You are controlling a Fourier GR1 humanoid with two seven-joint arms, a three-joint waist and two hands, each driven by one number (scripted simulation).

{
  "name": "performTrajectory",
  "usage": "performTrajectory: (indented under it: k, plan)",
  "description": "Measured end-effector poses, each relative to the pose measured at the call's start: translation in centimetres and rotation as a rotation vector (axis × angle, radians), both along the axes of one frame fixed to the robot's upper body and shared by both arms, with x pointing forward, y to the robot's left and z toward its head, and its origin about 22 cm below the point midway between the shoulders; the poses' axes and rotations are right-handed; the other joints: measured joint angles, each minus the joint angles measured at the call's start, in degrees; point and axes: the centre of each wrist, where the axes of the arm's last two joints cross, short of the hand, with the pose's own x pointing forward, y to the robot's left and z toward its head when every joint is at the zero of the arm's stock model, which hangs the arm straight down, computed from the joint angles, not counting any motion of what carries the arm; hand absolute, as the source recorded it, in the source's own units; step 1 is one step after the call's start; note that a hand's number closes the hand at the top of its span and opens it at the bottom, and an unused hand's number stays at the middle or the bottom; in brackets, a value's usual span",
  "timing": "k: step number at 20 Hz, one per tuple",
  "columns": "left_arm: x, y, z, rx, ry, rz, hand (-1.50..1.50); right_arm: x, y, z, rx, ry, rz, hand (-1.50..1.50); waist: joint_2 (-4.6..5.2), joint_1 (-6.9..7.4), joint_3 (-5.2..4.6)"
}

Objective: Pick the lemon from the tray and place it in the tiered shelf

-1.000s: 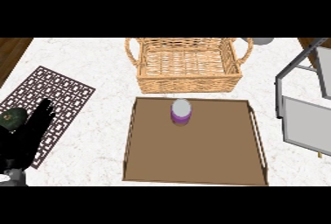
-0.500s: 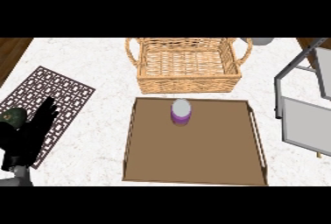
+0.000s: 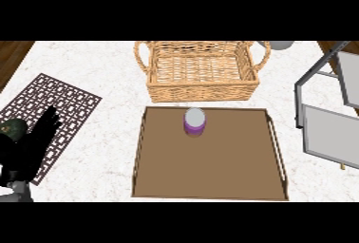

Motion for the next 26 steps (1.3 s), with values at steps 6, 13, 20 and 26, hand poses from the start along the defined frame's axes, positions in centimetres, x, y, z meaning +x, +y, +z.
performTrajectory:
  k: [6, 13, 20, 26]
  plan:
    - [0.0, 0.2, -0.4, -0.005, 0.005, 0.01, 0.0, 0.2, -0.8, 0.4, 0.204, -0.041, 0.043, -1.5, 0.26, -0.22, 0.29]
    - [-0.7, 0.2, -0.4, -0.005, 0.002, 0.022, 0.0, -2.5, -3.7, 1.2, 0.405, -0.134, 0.09, -1.5, 0.24, -0.8, 0.46]
    - [-1.5, 0.3, -0.4, -0.009, 0.0, 0.024, 0.0, -9.2, -8.5, 5.4, 0.494, -0.245, 0.078, -1.5, 0.23, -1.23, 0.5]
    - [-1.9, 1.3, -0.4, -0.01, 0.008, 0.046, 0.0, -16.5, -12.0, 9.2, 0.502, -0.25, -0.001, -1.5, 0.11, -2.52, 0.6]
